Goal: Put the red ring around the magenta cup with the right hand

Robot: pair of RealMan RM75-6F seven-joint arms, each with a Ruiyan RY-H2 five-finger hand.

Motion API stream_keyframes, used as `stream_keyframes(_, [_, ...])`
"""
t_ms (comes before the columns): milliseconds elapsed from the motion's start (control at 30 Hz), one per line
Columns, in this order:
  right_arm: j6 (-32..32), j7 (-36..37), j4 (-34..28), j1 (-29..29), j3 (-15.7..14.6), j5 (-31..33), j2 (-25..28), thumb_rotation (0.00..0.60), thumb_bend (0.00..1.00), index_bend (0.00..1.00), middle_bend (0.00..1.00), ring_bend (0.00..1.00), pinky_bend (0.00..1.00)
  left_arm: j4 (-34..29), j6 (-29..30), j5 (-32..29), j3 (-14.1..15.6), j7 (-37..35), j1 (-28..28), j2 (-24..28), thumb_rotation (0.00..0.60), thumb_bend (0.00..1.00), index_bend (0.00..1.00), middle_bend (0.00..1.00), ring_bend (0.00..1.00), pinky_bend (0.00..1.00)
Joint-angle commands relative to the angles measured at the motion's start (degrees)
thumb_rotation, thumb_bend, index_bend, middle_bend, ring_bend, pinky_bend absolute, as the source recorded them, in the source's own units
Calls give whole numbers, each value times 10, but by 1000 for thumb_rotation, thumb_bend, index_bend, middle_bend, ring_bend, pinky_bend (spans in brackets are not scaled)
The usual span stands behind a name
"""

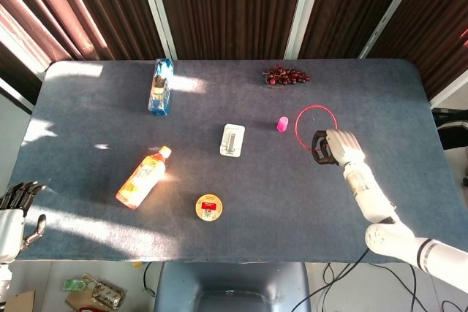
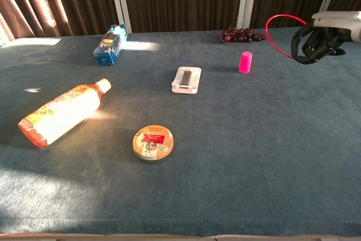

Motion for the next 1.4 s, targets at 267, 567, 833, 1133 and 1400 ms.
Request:
stream_keyframes(267, [-107,-10,151,94,22,116,-83,600,723,795,917,940,1000,-7,4,11,7,-9,4,8,600,463,220,145,106,260])
stream_keyframes(567, [-144,0,219,135,14,118,-139,600,722,795,917,940,1000,-8,7,26,14,-20,6,14,600,464,224,146,106,260])
stream_keyframes(833, [-176,8,291,167,7,116,-186,600,722,795,917,940,1000,-9,2,25,15,-22,5,17,600,464,226,146,106,260])
stream_keyframes(1133, [-197,22,346,187,4,104,-221,600,722,795,917,940,1000,-11,5,25,16,-27,8,20,600,464,227,146,106,260])
stream_keyframes(1400, [-201,31,372,191,2,90,-237,600,722,791,917,940,1000,-12,7,28,17,-28,9,22,600,464,227,146,107,260])
